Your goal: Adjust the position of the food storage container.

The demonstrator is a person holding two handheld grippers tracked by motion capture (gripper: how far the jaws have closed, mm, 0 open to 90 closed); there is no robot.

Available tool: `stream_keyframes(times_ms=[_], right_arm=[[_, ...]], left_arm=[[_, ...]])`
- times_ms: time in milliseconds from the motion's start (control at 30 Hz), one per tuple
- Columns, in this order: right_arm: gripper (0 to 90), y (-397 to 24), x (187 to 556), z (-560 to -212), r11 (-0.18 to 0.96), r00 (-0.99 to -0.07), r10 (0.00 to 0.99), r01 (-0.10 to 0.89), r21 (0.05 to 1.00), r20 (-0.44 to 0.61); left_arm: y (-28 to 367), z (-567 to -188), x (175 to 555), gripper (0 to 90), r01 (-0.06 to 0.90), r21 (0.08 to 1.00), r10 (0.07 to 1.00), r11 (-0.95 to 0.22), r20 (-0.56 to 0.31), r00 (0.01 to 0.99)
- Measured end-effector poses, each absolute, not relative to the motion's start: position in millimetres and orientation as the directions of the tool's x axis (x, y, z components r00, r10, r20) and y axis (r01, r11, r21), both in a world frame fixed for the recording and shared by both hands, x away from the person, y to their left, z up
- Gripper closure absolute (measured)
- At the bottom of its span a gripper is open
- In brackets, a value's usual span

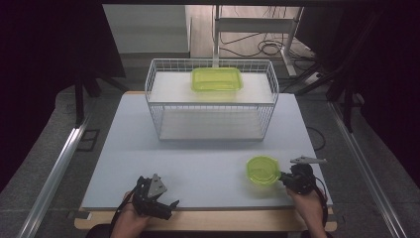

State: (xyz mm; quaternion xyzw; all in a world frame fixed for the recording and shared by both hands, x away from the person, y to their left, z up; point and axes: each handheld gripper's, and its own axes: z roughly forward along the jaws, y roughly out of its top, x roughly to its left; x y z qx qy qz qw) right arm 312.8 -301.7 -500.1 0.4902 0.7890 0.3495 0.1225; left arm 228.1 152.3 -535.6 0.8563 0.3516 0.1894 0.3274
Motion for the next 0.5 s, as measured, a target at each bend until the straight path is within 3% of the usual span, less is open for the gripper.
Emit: stream_keyframes(times_ms=[500], right_arm=[[88.3,-254.1,320.9,-508.5,0.312,-0.584,0.777,0.681,0.662,0.235]], left_arm=[[151.9,-536.2,228.6,2.1,0.48,0.688,0.725,-0.545,0.099,0.682]])
